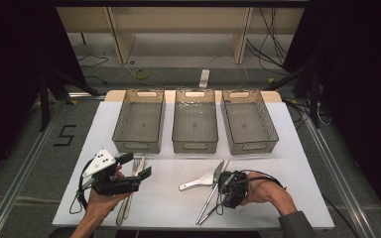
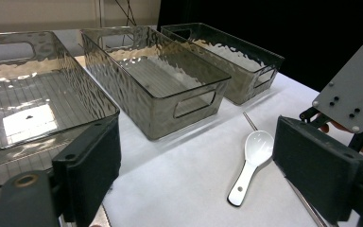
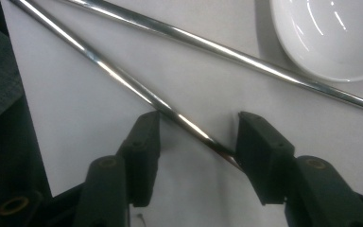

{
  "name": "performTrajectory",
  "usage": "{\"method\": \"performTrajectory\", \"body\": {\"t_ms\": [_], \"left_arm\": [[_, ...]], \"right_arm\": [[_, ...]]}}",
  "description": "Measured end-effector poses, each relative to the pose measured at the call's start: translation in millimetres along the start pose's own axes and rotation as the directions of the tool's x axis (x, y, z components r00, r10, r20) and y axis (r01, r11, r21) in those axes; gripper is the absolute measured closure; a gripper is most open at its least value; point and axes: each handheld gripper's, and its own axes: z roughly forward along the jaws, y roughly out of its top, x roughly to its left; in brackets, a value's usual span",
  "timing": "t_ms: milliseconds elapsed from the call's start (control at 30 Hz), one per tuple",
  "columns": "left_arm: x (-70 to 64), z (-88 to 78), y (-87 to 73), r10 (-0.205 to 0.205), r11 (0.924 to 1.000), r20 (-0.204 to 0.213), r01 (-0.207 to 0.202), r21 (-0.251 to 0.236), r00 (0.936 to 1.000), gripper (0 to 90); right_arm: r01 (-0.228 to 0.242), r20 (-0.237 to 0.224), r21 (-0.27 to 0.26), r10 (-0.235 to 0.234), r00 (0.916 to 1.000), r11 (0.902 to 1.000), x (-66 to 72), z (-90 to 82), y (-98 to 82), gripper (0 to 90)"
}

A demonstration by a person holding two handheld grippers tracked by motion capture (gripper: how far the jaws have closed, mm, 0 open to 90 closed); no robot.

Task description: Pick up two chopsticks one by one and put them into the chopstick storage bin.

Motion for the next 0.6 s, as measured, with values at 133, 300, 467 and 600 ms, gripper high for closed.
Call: {"method": "performTrajectory", "body": {"t_ms": [133,300,467,600], "left_arm": [[0.0,0.2,0.1,0.000,1.0000,0.000,0.000,0.001,1.0000,15.5],[-0.3,1.6,0.3,0.000,1.0000,-0.002,0.000,0.002,1.0000,15.5],[-0.2,0.4,0.3,0.000,1.0000,-0.005,0.000,0.004,1.0000,15.5],[0.1,0.8,0.2,0.001,1.0000,-0.003,-0.001,0.006,1.0000,15.6]], "right_arm": [[-0.004,-0.006,0.008,0.004,1.0000,1.0000,1.7,-1.4,-0.1,57.7],[-0.002,-0.010,0.001,0.002,0.9999,1.0000,2.6,-2.2,-1.8,64.2],[0.014,-0.009,0.012,-0.013,0.9999,0.9998,4.0,-2.9,-2.7,68.9],[0.022,-0.006,0.012,-0.022,0.9997,0.9997,4.7,-2.8,-2.9,70.7]]}}
